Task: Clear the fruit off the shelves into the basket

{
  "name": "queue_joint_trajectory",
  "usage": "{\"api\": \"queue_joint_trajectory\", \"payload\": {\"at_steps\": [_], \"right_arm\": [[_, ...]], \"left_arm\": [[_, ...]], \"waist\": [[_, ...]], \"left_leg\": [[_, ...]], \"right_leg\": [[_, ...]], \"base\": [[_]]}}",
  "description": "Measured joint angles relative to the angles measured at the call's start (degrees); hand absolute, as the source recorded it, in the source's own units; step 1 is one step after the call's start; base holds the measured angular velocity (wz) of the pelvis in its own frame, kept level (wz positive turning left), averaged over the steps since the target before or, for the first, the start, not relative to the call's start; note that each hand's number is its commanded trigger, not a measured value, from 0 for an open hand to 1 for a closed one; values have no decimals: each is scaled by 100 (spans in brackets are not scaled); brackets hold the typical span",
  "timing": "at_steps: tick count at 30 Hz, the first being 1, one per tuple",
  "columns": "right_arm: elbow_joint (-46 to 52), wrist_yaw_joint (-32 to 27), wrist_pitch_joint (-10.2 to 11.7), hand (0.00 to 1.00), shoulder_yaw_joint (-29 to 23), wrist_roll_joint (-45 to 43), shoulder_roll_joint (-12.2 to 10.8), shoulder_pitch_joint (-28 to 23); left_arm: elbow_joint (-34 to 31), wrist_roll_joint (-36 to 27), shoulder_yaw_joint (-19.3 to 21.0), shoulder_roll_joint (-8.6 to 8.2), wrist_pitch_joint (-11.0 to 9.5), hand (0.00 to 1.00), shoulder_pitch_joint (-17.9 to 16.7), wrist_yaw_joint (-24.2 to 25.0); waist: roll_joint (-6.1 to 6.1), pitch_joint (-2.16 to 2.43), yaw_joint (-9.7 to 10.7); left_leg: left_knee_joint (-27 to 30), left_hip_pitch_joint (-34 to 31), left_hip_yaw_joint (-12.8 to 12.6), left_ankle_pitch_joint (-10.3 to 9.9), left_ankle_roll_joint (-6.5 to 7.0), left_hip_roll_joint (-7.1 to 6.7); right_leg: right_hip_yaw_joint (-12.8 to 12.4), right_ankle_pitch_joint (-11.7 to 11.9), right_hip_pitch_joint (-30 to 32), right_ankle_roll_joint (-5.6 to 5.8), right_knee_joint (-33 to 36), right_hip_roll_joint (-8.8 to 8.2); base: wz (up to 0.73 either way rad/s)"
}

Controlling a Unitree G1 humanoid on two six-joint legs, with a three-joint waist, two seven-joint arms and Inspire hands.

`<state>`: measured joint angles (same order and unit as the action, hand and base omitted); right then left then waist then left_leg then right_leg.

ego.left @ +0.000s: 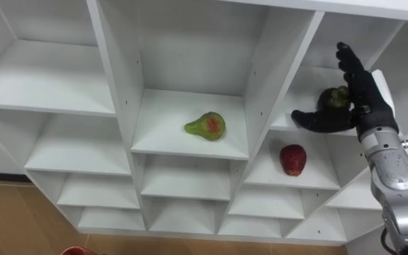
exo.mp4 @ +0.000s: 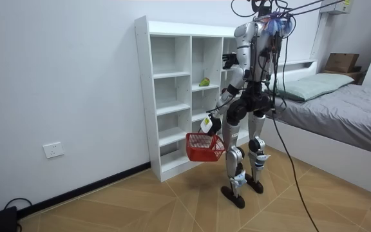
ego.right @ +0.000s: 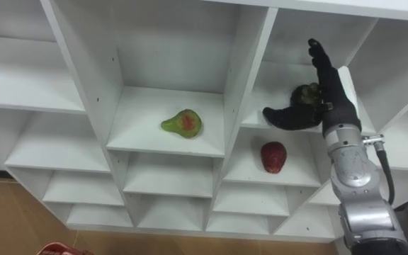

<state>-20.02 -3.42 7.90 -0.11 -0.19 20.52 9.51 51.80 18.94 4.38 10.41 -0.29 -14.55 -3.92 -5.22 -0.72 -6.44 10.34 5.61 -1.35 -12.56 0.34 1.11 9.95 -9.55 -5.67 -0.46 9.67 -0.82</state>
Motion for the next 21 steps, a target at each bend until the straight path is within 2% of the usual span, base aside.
{"api": "queue_joint_trajectory", "payload": {"at_steps": [11,13,17,21], "right_arm": [[-264,108,-50,0,-4,-1,0,0],[-319,114,-51,0,-4,-11,0,0],[-401,184,-159,0,-1,-9,-1,0],[-512,234,-169,0,-10,-2,-1,4]], "left_arm": [[98,-22,-1,0,61,100,0,144],[97,-21,-2,-2,84,100,-6,188],[95,-16,-2,-2,188,100,-51,197],[47,4,-5,-2,251,100,-100,172]], "waist": [[18,12,10],[34,24,28],[81,96,79],[91,94,156]], "left_leg": [[46,-7,12,-1,-1,1],[51,-10,21,-1,-1,1],[52,-11,50,-1,-1,-1],[62,11,172,0,-1,-8]], "right_leg": [[87,6,-16,-9,6,-14],[93,6,-22,-10,5,-15],[117,6,-42,-9,6,-21],[175,3,-121,-6,-7,-45]], "base": [[1],[2],[3],[15]]}}
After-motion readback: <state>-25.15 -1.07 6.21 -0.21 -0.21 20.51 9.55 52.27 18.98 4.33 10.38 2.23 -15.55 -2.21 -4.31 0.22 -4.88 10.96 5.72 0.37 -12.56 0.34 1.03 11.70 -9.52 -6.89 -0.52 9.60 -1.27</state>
